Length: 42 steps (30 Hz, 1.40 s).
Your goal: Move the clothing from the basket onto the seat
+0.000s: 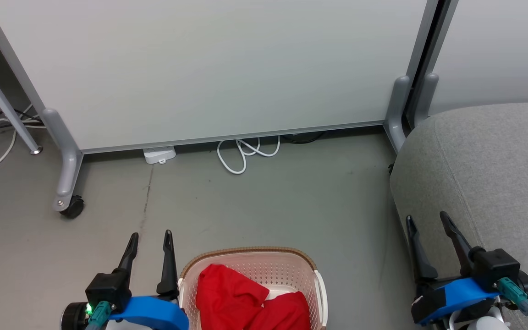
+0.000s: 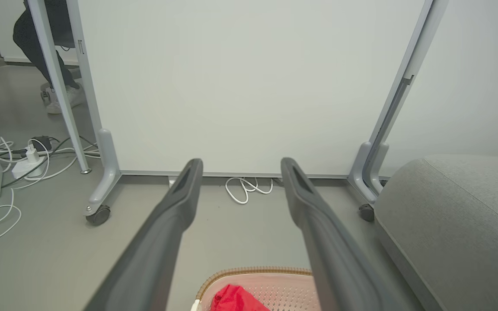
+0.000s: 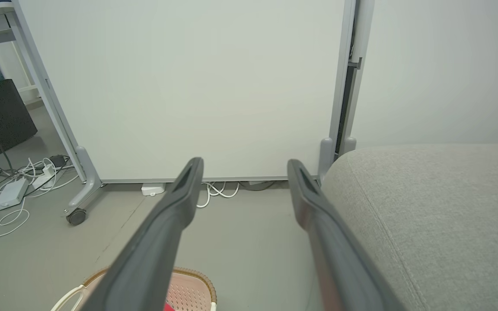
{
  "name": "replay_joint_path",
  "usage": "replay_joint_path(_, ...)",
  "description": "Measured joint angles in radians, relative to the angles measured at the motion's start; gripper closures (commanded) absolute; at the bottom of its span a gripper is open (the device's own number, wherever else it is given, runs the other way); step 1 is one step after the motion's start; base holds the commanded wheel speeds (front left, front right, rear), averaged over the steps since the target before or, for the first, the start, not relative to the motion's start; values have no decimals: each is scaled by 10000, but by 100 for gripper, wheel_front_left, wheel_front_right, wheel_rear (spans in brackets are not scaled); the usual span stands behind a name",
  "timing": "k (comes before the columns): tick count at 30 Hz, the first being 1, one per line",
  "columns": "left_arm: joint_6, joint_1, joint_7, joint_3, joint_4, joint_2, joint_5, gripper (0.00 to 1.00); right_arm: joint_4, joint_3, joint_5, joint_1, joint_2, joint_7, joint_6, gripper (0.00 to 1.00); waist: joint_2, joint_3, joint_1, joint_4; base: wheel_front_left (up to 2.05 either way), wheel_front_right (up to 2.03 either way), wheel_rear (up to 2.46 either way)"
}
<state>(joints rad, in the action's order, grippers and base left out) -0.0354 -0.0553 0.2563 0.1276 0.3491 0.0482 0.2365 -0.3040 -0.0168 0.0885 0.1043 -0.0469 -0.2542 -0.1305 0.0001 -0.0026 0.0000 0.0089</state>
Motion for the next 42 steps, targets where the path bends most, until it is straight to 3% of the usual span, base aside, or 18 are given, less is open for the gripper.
replay_joint_path(31,98,-78,56,69,115,8,113,0,98,171,-219,145,-8,-82,0,0,0,287,0,-206,0,0,0)
replay_joint_path(39,169,-781,67,188,631,15,-40,0,589,639,-251,702,-12,-84,0,0,0,1160,0,-545,0,0,0)
replay_joint_path(42,92,-1568,67,297,1526,54,-186,0,846,880,-247,1141,-13,-86,-2,0,-1,1972,0,-743,0,0,0)
